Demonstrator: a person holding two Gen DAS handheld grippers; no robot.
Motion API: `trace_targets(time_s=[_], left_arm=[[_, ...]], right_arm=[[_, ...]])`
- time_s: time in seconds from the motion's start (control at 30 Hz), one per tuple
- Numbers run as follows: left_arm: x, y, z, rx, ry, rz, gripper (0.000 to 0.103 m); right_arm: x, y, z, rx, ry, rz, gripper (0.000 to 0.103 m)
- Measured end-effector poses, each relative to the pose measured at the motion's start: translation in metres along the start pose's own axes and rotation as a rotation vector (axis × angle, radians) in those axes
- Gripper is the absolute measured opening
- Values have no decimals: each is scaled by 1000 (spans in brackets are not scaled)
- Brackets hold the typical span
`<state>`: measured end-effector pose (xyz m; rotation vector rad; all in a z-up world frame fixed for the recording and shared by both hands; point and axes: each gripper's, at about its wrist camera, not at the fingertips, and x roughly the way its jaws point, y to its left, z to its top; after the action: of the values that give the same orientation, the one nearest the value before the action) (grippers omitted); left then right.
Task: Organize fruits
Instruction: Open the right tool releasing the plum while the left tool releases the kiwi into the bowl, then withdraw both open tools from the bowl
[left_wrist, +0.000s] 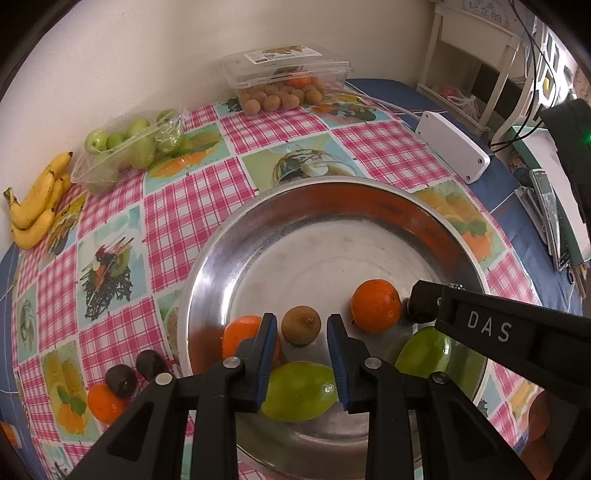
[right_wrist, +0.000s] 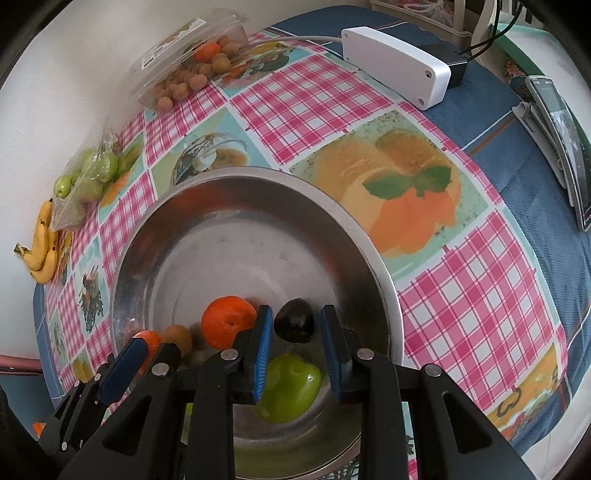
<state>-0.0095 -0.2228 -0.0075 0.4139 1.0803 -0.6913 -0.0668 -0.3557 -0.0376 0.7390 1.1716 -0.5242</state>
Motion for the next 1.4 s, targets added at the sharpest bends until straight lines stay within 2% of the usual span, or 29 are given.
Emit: trace_targets(time_s=[0.13, 0.4, 0.47, 0.5, 0.87, 1.1, 1.4], left_arm=[[-6, 1, 2, -8, -10, -11, 34], [-22, 14, 5, -63, -29, -5, 64], [-23, 19, 5, -83, -25, -2, 66], [-23, 23, 5, -98, -20, 4, 69], [-25, 68, -2, -265, 25, 72, 80], [-31, 109, -12, -405, 27, 79, 81], [-34, 152, -36, -486, 52, 133, 82]], right_arm=[[-7, 2, 1, -6, -24, -3, 46], [-25, 8, 2, -25, -76, -11, 57], [-28, 9, 2, -30, -79, -15, 68], [-28, 9, 2, -31, -80, -15, 70], [-22, 17, 0, -59, -53, -45, 71], [-21, 31, -7, -108, -41, -55, 72], [-17, 60, -23, -199, -22, -44, 72]])
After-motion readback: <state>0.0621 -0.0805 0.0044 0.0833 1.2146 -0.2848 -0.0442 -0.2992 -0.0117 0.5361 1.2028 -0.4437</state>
